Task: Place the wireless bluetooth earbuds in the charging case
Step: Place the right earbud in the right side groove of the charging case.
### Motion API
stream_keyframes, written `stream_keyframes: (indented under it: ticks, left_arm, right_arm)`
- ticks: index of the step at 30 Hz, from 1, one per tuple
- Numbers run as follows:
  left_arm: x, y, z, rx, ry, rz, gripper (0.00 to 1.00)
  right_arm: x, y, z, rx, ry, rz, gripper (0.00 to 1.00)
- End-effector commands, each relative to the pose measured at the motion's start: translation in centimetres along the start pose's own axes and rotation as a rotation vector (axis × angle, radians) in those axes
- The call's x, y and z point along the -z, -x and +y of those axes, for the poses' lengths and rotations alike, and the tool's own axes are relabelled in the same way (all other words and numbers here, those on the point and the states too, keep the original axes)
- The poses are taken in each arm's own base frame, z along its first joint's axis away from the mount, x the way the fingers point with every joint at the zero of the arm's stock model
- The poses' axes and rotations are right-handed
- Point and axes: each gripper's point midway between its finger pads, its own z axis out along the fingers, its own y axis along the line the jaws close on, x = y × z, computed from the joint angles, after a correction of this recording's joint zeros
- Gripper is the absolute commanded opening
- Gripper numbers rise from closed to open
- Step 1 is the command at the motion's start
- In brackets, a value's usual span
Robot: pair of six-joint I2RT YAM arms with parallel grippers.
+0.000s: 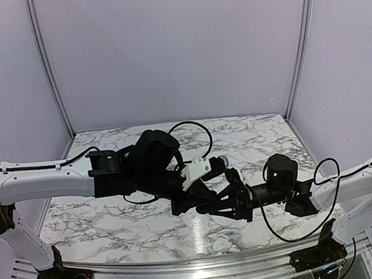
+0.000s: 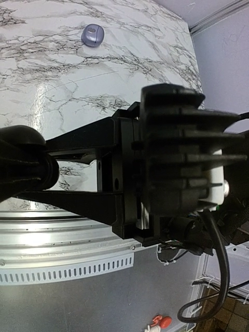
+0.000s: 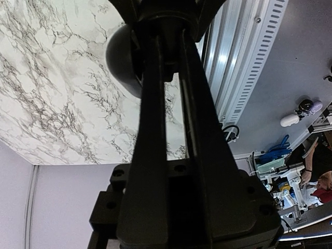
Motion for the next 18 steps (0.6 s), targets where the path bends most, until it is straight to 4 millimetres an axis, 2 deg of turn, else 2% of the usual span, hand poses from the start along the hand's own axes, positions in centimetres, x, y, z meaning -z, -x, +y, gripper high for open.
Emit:
stream_keyframes:
  ticks: [1,3,7,15,18]
  left_arm:
    - [0.6,0.2,0.4,-0.023,0.044,0.035,0.17]
    - [1.2,0.8,0.7,-0.033,0.065,0.031,0.24]
    - [2.5,2.4,1.2,-0.045,0.1,0.013,0.31]
    - [5.3,5.9,0.2,-0.069,0.075,-0.075,0.39]
    - [6.4,6.2,0.2,-0.062,0.085,-0.094,0.46]
  right_arm:
    - [0.3,3.2,0.7,0.076,0.016,-0.088,0.0]
    - [0.3,3.2,0.7,0.077,0.013,-0.087,0.0]
    - [0.3,3.0,0.7,0.072,0.013,-0.083,0.0]
    - [0.4,2.6,0.6,0.062,0.002,-0.075,0.0]
    - [0.4,2.4,0.5,0.056,-0.001,-0.075,0.0]
